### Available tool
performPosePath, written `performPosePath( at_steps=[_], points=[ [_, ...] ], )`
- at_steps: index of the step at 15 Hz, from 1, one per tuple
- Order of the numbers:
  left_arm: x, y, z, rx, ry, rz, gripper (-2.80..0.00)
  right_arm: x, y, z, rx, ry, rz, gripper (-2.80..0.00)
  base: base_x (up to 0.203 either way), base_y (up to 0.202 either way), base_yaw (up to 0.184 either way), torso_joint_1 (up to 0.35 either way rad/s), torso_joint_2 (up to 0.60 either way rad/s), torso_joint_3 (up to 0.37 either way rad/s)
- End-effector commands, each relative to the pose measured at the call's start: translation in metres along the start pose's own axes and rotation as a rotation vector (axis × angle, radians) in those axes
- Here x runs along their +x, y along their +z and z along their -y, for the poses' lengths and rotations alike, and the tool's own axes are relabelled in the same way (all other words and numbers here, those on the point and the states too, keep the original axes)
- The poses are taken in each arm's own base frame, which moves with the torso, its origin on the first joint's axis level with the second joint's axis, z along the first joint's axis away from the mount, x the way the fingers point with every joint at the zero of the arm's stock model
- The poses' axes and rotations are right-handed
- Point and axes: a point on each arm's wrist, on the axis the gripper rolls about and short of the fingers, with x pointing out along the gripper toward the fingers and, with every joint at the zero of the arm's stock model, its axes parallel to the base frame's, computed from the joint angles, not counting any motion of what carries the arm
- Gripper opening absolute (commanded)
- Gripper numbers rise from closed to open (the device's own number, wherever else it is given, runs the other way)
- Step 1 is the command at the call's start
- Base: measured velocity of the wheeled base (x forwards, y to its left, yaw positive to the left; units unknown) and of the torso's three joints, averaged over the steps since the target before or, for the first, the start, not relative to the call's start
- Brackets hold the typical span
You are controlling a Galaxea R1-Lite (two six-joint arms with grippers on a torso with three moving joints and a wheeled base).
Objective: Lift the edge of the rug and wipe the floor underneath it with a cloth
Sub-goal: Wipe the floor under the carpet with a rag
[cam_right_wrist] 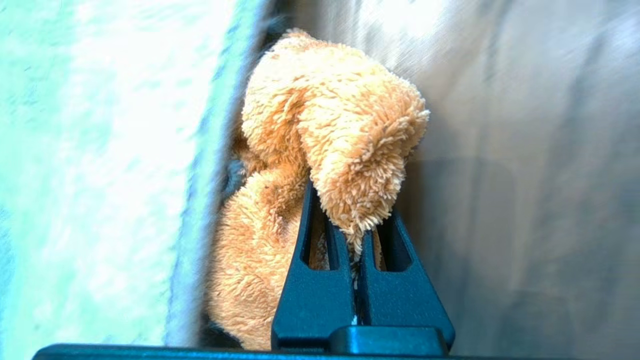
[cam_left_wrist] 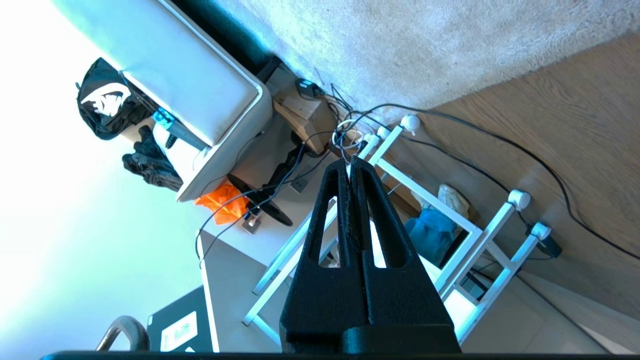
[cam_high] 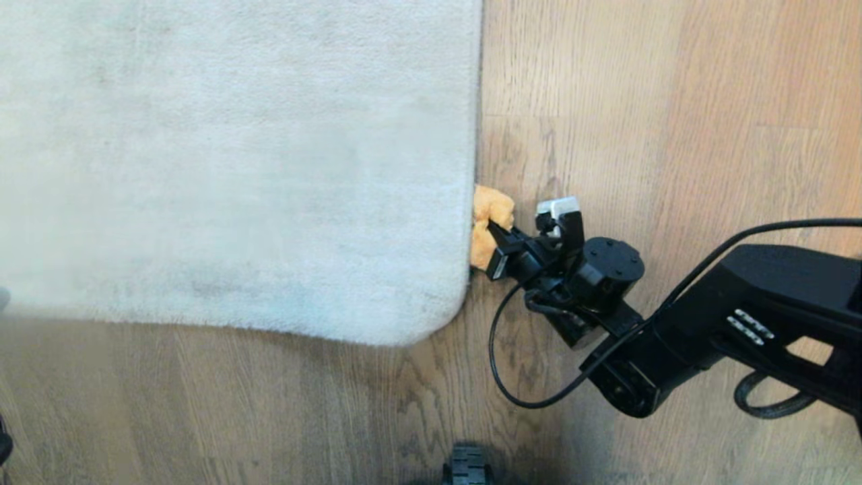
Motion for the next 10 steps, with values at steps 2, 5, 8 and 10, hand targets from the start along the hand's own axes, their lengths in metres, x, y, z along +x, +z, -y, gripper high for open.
performPosePath(
  at_steps=[2,5,8,10],
  points=[
    [0.000,0.000,0.000,0.006,0.001,-0.005,-2.80,0.001,0.009,0.004,0.006,-0.021,0.050,-2.80,0.000,0.000,0.000,0.000,0.00,0.000],
    [0.000,0.000,0.000,0.003,0.002,-0.007,-2.80,0.003,0.013,0.015,-0.001,-0.049,0.062,-2.80,0.000,0.000,0.000,0.000,0.00,0.000],
    [0.000,0.000,0.000,0.003,0.001,-0.005,-2.80,0.005,0.022,0.041,-0.021,-0.077,0.081,-2.80,0.000,0.000,0.000,0.000,0.00,0.000],
    [0.000,0.000,0.000,0.001,0.001,-0.002,-2.80,0.005,0.032,0.061,-0.033,-0.108,0.103,-2.80,0.000,0.000,0.000,0.000,0.00,0.000]
  ],
)
